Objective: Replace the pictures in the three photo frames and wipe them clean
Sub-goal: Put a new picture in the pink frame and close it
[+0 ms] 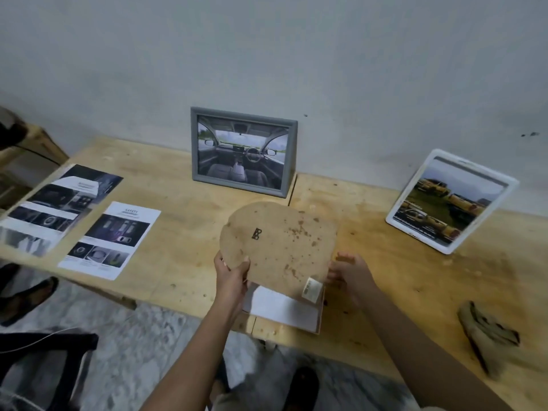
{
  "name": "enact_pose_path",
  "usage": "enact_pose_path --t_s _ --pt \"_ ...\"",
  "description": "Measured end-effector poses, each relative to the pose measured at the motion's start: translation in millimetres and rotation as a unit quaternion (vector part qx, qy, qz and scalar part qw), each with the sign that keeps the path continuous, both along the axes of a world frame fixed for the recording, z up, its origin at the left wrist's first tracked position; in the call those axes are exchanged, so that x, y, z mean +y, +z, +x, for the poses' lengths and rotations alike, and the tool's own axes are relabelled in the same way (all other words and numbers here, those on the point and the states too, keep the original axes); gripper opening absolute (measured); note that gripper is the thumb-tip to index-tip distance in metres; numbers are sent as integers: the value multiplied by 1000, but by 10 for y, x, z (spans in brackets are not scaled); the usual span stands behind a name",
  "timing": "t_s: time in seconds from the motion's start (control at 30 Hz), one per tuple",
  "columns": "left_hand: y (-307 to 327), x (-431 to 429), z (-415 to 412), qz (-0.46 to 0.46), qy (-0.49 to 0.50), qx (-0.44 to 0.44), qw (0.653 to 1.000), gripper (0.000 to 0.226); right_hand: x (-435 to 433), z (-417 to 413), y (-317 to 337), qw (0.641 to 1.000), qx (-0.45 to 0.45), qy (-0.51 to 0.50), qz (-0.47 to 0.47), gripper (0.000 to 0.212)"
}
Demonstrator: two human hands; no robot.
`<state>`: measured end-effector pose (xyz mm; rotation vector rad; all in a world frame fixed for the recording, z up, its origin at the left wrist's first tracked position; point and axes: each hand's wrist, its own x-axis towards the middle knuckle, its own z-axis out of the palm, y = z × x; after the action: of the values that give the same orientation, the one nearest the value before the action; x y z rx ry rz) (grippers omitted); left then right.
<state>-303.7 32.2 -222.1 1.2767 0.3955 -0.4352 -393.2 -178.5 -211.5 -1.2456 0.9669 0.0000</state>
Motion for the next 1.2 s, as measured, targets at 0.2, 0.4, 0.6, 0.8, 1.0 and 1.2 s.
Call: enact_pose_path --t_s 0.2,0.4,0.6,0.8,1.0,1.2 --pt "-148 274 -76 -15 -37 28 999 64 73 -81 -114 994 47 75 -62 22" --pt "-268 502 -165 84 -67 3 994 63 155 -137 -219 983 64 150 -88 9" --pt "-416 590 -149 213 -21 -32 976 12 184 -183 -272 978 77 159 -115 16" --pt "-425 560 -94 310 -57 -72 946 6 205 -163 -331 974 65 117 -180 21" --pt "-455 547 -31 371 -72 -104 920 3 200 -116 -380 973 66 108 -195 17" --pt "-493 554 55 393 -106 -124 905 17 208 -69 -436 976 93 92 -175 17"
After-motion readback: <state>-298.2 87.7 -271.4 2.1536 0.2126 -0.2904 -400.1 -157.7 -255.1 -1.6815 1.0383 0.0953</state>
